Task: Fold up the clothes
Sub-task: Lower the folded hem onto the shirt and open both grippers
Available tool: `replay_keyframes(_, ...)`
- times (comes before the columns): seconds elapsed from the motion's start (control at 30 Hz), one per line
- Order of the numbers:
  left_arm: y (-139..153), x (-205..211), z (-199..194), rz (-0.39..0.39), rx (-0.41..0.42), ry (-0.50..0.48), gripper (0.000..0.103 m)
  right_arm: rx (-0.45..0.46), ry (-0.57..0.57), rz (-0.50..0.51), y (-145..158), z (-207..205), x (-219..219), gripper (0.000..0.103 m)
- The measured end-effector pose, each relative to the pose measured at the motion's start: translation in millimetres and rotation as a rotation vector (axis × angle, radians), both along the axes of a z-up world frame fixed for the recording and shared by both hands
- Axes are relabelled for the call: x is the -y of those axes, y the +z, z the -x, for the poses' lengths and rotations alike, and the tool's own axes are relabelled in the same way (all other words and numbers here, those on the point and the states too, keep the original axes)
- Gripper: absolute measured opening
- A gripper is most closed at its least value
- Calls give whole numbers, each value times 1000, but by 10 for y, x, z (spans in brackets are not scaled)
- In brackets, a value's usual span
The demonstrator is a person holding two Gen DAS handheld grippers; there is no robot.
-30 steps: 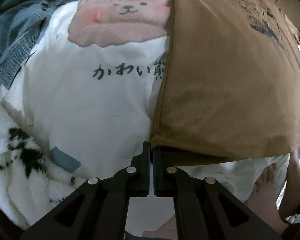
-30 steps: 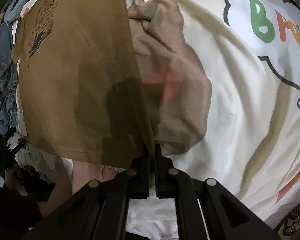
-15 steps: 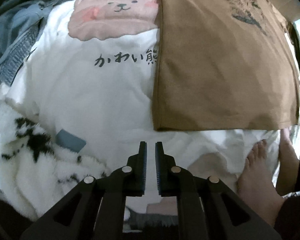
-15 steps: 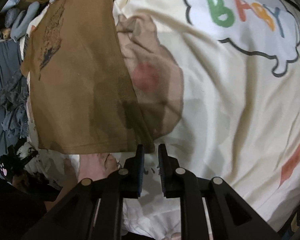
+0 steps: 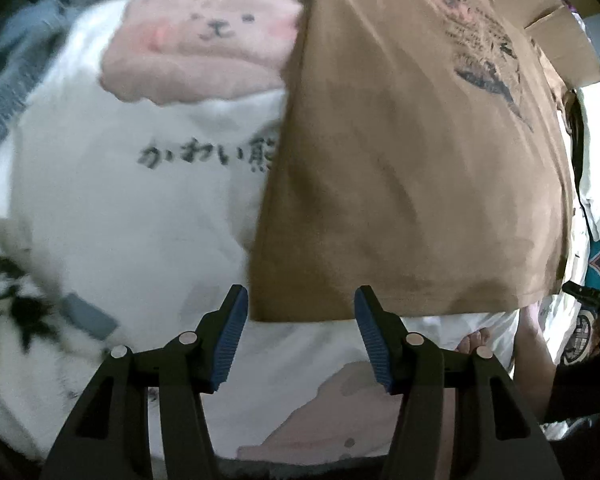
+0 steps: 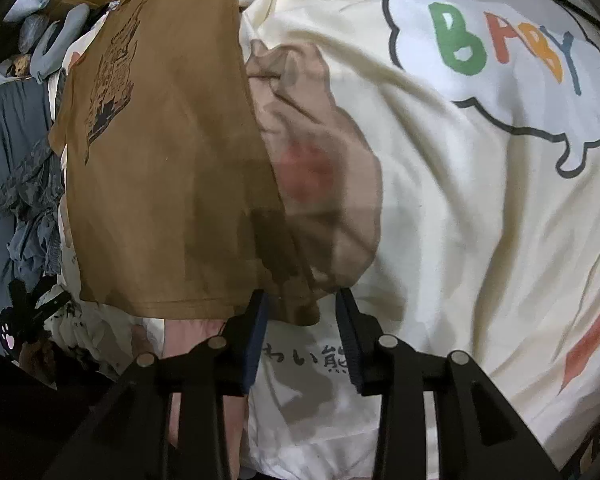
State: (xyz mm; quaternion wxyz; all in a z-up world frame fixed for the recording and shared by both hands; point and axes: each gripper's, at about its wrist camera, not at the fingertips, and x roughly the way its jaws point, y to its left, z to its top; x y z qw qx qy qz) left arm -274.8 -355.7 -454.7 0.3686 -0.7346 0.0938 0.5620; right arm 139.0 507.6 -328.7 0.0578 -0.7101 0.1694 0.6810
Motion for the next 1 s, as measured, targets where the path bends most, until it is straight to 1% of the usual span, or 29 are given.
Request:
replay_keyframes(0.17,-234,-7,-17,55,12,3,56,-15,2,-6,-19,27,-16,33)
replay_keyframes(0.23,-328,-10,-24,77,17,4,53,-21,7,-10,39,-74,-121,33)
replay_keyframes(0.3,-421,-13,-31,99,22,5,32,-28,17,-8,33,-66,-136,33)
replay_keyframes(0.33,-457,-8,-25,107,27,10,30,-27,22,-9,12,-50,-112,33)
replay_keyframes(0.4,-462,12,10,112,37,13,18,-22,26,-8,-71,11,-41,33)
replay_keyframes(0.5,-439,11,32,120,30,-15,8,-10,40,-9,-167,58,20,33)
replay_keyframes(0.53,-422,12,35,121,24,-27,8,-5,46,-11,-180,58,27,33)
replay_keyframes(0.6,-393,22,46,125,16,-37,7,19,63,-21,-210,53,49,27)
replay_keyframes(0.63,-378,28,51,127,12,-41,7,32,71,-27,-225,51,61,12)
replay_keyframes(0.67,-365,34,53,129,6,-48,7,45,79,-33,-241,49,73,6)
replay_keyframes(0.73,-357,53,61,131,1,-51,7,54,73,-20,-230,25,66,5)
replay_keyframes(0.87,-323,140,120,127,-6,-35,7,75,93,-29,-193,-4,106,5)
replay_keyframes(1.0,-222,195,164,111,-1,-41,7,92,99,-27,-144,-16,146,5)
